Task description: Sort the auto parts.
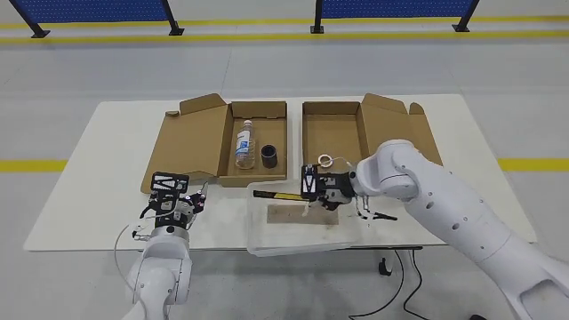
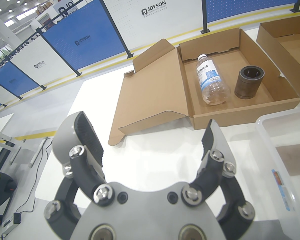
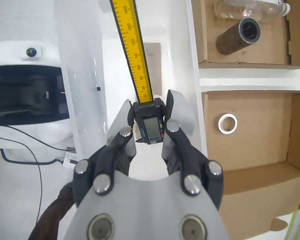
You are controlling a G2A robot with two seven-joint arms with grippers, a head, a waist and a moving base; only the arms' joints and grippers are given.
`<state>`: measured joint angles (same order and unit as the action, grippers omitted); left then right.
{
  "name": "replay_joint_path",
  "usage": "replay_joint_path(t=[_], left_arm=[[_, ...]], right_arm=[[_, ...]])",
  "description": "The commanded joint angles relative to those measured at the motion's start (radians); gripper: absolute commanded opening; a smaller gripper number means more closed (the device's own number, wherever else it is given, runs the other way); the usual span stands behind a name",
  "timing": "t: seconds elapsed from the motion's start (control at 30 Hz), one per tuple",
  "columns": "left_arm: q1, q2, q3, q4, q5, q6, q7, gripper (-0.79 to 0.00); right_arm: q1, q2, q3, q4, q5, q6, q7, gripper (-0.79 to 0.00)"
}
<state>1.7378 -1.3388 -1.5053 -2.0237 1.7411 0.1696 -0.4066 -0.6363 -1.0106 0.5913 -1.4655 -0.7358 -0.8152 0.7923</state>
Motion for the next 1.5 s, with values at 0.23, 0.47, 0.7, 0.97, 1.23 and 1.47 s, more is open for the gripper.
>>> replay_joint_path(t=[0.23,0.47,0.7,0.97,1.23,1.47], left_arm=[[0.000,0.000,0.000,0.000,0.000,0.000,0.000,0.000],[0.000,0.000,0.000,0.000,0.000,0.000,0.000,0.000],[0.000,0.000,0.000,0.000,0.000,0.000,0.000,0.000],[0.000,0.000,0.000,0.000,0.000,0.000,0.000,0.000],[0.000,0.000,0.000,0.000,0.000,0.000,0.000,0.000],[0.000,0.000,0.000,0.000,0.000,0.000,0.000,0.000]], right_arm=[[-0.103,0.044,0.127,-0.026,0.022,-0.068,-0.188,-0.785],[-0.141,0.054,0.160,-0.022,0.014,-0.104,-0.246,-0.785],[-0.146,0.050,0.163,-0.024,-0.002,-0.088,-0.254,-0.785],[-0.143,0.048,0.214,-0.045,-0.012,0.058,-0.282,-0.785],[-0.141,0.047,0.272,-0.050,-0.032,0.191,-0.288,-0.785],[-0.149,0.047,0.314,-0.024,-0.043,0.310,-0.270,-0.785]])
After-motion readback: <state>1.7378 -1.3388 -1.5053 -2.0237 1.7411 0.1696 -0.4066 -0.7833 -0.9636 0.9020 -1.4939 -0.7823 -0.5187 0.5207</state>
